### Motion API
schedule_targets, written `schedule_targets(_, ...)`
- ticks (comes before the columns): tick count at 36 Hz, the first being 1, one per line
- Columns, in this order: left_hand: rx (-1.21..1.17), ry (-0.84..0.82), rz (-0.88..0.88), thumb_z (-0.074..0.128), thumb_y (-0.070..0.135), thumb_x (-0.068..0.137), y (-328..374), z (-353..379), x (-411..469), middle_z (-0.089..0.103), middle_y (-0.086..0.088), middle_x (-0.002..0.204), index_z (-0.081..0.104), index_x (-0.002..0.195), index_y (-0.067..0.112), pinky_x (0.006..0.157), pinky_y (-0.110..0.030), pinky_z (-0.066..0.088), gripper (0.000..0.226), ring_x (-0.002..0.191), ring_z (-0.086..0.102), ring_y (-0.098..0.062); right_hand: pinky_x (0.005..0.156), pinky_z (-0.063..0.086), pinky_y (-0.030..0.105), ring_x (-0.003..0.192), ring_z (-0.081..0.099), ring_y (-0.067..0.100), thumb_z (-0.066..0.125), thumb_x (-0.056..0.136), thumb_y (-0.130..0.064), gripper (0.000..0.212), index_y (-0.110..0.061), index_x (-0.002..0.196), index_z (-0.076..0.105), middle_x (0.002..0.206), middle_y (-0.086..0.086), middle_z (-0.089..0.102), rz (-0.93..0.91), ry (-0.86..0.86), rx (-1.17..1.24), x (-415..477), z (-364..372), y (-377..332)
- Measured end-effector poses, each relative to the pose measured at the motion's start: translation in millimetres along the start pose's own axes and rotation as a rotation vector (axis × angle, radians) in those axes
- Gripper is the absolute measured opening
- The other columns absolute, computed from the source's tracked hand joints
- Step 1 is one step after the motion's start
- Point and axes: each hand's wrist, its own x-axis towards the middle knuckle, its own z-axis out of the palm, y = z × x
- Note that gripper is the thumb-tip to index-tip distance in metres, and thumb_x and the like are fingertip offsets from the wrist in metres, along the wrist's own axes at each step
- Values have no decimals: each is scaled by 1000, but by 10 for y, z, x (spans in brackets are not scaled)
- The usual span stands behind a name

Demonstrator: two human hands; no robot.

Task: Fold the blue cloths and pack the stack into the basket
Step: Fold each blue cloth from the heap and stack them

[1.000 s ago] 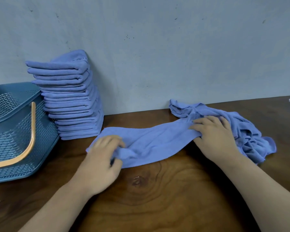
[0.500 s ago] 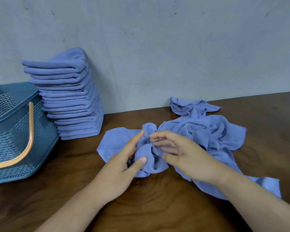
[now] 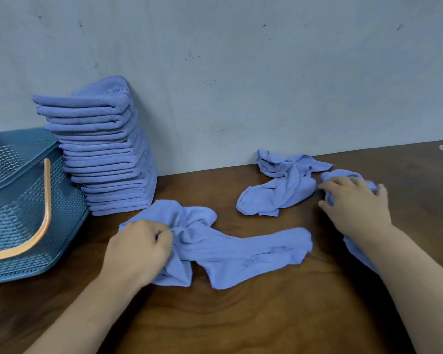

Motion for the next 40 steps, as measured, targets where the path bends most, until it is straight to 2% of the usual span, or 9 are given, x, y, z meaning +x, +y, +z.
schedule_targets(5, -28, 85, 129, 40, 51, 97, -33, 132, 6, 56, 13, 92, 56, 82, 30, 83, -37, 41, 30, 94, 50, -14, 107, 32, 64, 137, 51, 36, 57, 91, -16, 33, -24, 119, 74, 137, 2, 65, -289, 388, 0, 19, -9, -286)
schedule_targets(8, -173, -117, 230, 34, 69, 101, 54, 221, -73, 51, 29, 141, 57, 131, 47, 113, -33, 35, 44, 137, 40, 1, 109, 40, 49, 148, 41, 19, 42, 106, -36, 43, -40, 147, 54, 161, -11, 45, -595, 31, 184, -72, -2, -594)
schedule_targets(11, -56, -290, 231, 29, 76, 101, 148, 221, -130, 30, 32, 164, 44, 150, 56, 125, -43, 25, 55, 153, 25, 2, 127, 21, 44, 159, 11, 7, 22, 108, -62, 53, -54, 161, 26, 171, -28, 12, -511, -314, 232, -110, 132, -626)
schedule_targets(17, 39, -290, 257, 23, 78, 98, 313, 106, -199, 53, 33, 128, 63, 124, 50, 104, -31, 43, 56, 121, 47, 2, 129, 7, 56, 162, 3, 21, 21, 110, -60, 58, -41, 164, 23, 174, -20, 9, -89, -314, 253, 18, 118, -333)
schedule_targets(22, 10, -281, 291, 24, 79, 92, 498, 38, -322, 55, 15, 92, 61, 79, 38, 83, -28, 50, 57, 90, 58, -1, 124, 23, 55, 158, 22, 22, 30, 109, -55, 52, -36, 155, 44, 167, -11, 34, -157, -116, 212, -11, 123, -405)
schedule_targets(25, -29, -264, 279, 33, 71, 98, 530, 24, -347, 59, 4, 75, 58, 71, 26, 83, -26, 49, 58, 75, 60, -8, 99, 47, 42, 122, 54, 14, 49, 101, -53, 37, -37, 129, 66, 122, -14, 64, -287, -3, 407, -103, -41, -545)
schedule_targets(28, -163, -293, 207, 41, 58, 105, 484, 33, -330, 60, -6, 58, 67, 73, 18, 80, -23, 44, 58, 60, 61, -19, 70, 49, 32, 73, 56, 3, 65, 94, -59, 19, -43, 98, 73, 77, -13, 62, -419, -240, 652, -264, -364, -688)
schedule_targets(33, 68, -12, 359, 39, 57, 100, 371, 132, -273, 54, 13, 72, 58, 70, 31, 57, -22, 40, 44, 73, 53, -9, 60, 40, 21, 57, 55, 5, 79, 84, -64, 34, -41, 109, 73, 69, -4, 69, -630, -729, 691, -534, -697, -821)
schedule_targets(40, 100, -146, 289, 35, 64, 99, 413, 176, -285, 57, 20, 93, 65, 95, 42, 75, -22, 46, 37, 92, 54, -1, 82, 56, 24, 87, 69, 0, 84, 85, -49, 30, -43, 114, 76, 92, -21, 73, -687, -597, 589, -563, -683, -793)
